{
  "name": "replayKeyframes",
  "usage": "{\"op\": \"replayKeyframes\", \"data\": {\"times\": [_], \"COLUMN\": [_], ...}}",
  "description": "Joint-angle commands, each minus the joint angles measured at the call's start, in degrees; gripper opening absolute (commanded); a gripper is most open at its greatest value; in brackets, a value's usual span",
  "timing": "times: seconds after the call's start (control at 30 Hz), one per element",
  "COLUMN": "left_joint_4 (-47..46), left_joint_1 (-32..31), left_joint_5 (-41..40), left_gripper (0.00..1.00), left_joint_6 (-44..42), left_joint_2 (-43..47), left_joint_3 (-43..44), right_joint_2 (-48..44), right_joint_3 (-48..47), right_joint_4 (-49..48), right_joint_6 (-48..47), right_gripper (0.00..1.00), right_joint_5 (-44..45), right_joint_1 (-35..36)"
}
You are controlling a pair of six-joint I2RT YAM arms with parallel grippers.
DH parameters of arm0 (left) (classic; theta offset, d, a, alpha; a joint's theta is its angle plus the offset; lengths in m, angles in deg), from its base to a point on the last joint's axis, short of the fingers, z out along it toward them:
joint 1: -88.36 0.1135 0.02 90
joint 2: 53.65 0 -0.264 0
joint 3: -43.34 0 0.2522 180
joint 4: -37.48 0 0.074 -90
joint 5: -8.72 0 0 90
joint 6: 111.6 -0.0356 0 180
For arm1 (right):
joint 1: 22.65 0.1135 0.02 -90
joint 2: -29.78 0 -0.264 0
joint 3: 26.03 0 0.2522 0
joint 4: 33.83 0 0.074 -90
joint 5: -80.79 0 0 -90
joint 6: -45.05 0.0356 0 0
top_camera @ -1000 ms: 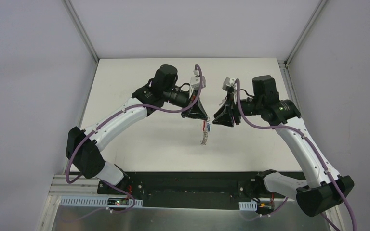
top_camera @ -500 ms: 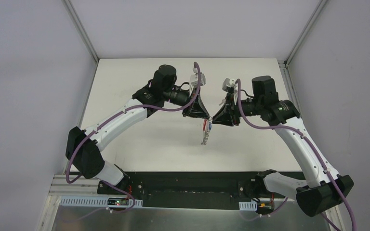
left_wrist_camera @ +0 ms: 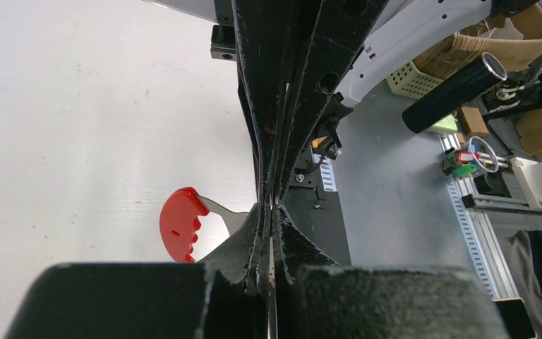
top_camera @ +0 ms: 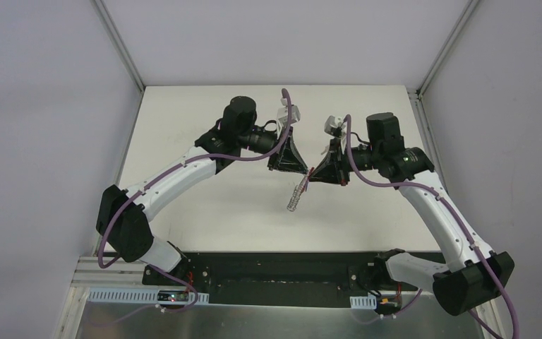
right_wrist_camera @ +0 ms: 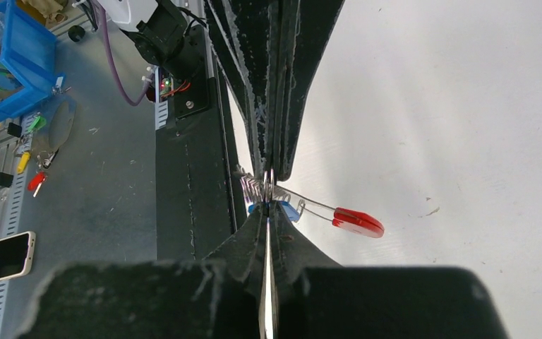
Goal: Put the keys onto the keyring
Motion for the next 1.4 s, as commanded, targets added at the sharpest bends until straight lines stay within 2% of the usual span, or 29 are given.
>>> {"op": "replayKeyframes", "data": {"times": [0.0, 0.07, 0.2, 0.43, 0.5, 0.8, 1.37], "left_joint_4": [-14.89, -19.42, -23.71, -24.2, -24.39, -24.23, -24.49], "left_joint_1": [0.57, 0.57, 0.57, 0.57, 0.57, 0.59, 0.57], "left_joint_5": [2.26, 2.1, 1.65, 1.36, 1.44, 1.71, 1.18], "left_gripper": [0.0, 0.0, 0.0, 0.0, 0.0, 0.0, 0.0], "left_joint_6": [9.07, 13.62, 17.06, 17.44, 17.6, 17.39, 17.56], "left_joint_2": [2.23, 1.88, 1.38, 1.4, 1.52, 1.5, 1.24], "left_joint_3": [-1.18, -2.09, -3.19, -4.18, -4.3, -4.79, -4.95], "right_joint_2": [-0.12, -0.02, -0.17, -3.05, -4.28, -6.65, -1.21], "right_joint_3": [1.54, 2.0, 2.29, 2.05, 1.47, -1.9, -2.5], "right_joint_4": [-3.54, -4.45, -5.78, -6.14, -5.82, -3.65, -8.04], "right_joint_6": [1.89, 2.58, 3.94, 4.36, 4.29, 3.22, 7.52], "right_gripper": [0.0, 0.0, 0.0, 0.26, 0.29, 0.32, 0.33], "right_joint_5": [-2.95, -3.07, -3.16, -2.18, -2.08, -2.04, -5.34], "right_joint_1": [-0.27, -0.2, -0.24, -2.06, -2.79, -5.23, -4.13]}}
